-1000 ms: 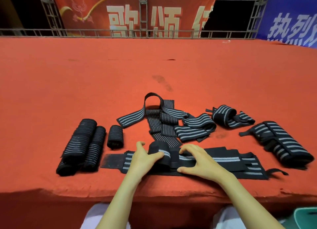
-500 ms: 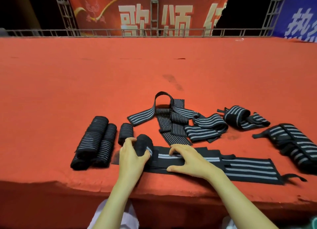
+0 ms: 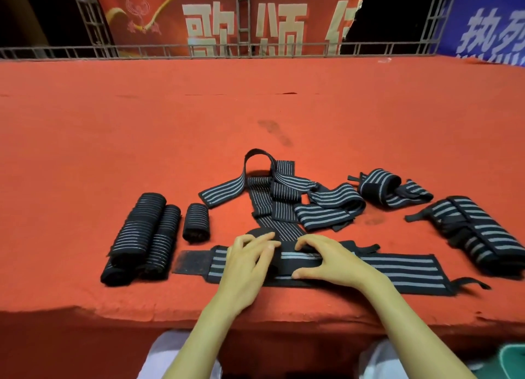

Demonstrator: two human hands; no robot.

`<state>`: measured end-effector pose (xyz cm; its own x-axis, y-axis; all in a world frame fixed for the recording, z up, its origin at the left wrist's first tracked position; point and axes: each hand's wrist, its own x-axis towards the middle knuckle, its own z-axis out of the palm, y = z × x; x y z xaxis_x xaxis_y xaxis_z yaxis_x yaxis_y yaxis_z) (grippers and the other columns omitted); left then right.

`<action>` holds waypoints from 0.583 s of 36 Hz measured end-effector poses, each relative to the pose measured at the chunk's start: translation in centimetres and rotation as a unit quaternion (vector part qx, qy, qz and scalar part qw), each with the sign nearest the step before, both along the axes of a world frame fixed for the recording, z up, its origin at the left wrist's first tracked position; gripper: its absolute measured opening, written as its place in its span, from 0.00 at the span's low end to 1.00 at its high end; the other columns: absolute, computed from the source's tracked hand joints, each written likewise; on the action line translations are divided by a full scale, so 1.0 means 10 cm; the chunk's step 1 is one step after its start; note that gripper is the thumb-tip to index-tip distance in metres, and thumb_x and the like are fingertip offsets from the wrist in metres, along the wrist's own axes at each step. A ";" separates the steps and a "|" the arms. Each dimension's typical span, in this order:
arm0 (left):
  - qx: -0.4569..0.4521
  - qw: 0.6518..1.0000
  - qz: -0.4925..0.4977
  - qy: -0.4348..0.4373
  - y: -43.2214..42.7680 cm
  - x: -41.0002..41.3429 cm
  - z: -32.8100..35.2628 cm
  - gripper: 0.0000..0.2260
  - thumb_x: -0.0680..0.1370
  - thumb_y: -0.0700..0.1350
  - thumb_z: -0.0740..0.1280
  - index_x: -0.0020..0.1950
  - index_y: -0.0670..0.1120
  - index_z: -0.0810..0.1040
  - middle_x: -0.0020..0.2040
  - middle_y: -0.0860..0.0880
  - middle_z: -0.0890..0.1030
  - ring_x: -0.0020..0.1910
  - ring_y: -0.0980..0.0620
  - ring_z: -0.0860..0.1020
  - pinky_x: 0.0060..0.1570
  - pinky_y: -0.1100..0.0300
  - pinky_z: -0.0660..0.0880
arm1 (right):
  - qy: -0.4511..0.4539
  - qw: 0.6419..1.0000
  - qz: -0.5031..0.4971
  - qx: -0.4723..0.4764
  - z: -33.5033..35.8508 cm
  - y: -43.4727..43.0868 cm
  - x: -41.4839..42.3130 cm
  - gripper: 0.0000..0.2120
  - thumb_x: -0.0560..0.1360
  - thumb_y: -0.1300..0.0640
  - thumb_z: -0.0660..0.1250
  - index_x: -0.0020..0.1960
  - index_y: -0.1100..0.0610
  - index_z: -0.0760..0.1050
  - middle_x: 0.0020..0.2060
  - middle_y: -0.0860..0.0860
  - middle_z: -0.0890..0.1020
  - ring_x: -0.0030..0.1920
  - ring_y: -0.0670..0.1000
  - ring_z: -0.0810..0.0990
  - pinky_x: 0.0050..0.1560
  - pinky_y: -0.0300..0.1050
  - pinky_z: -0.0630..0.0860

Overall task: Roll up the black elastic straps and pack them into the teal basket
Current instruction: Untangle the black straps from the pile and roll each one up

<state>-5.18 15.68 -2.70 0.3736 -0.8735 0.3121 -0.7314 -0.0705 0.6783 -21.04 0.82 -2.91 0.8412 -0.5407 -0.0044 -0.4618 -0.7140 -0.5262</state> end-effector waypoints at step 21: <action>0.119 0.961 0.108 0.226 -0.09 0.06 0.05 0.25 0.70 0.56 0.73 0.61 0.50 0.66 0.52 0.49 0.80 0.52 0.49 0.78 0.54 0.52 0.73 | 0.057 0.941 -0.327 -0.062 -0.06 -0.10 -0.51 0.28 0.74 0.35 0.62 0.64 0.53 0.69 0.59 0.53 0.73 0.63 0.57 0.67 0.62 0.52 0.66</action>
